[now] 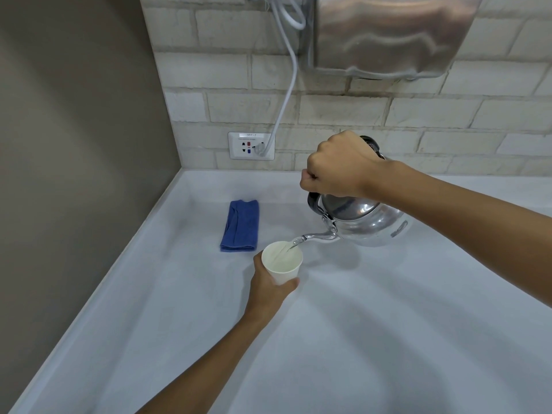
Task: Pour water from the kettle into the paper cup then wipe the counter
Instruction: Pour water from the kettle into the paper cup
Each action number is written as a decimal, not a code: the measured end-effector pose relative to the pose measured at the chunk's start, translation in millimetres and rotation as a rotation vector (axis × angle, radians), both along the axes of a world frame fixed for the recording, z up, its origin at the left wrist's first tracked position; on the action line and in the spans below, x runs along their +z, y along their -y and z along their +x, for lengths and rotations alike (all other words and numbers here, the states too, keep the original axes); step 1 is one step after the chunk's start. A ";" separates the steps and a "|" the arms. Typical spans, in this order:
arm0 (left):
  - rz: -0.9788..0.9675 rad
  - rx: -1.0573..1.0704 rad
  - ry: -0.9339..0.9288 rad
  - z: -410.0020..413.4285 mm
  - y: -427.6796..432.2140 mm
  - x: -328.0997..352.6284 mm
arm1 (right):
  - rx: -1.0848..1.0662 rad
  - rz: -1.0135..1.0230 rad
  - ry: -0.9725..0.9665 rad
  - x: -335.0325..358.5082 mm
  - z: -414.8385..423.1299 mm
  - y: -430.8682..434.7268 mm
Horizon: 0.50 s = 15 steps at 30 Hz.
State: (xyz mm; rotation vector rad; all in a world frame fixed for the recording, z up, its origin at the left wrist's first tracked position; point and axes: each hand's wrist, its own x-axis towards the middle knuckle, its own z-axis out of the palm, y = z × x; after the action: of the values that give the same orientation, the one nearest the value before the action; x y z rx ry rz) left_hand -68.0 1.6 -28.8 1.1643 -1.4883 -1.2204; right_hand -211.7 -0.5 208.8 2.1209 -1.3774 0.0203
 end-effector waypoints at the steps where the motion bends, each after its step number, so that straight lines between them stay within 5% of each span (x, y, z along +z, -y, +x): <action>1: 0.000 0.000 -0.002 -0.3 0.0 0.2 | 0.002 0.002 -0.001 0.1 -0.2 0.1; 15: -0.005 0.003 -0.006 -0.6 0.3 0.6 | 0.001 0.004 -0.008 0.0 -0.7 1.8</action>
State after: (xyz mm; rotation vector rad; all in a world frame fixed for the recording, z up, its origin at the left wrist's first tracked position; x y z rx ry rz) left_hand -68.6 1.2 -28.3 1.1585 -1.4841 -1.2162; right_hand -212.4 -2.4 208.8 2.1226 -1.3730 0.0097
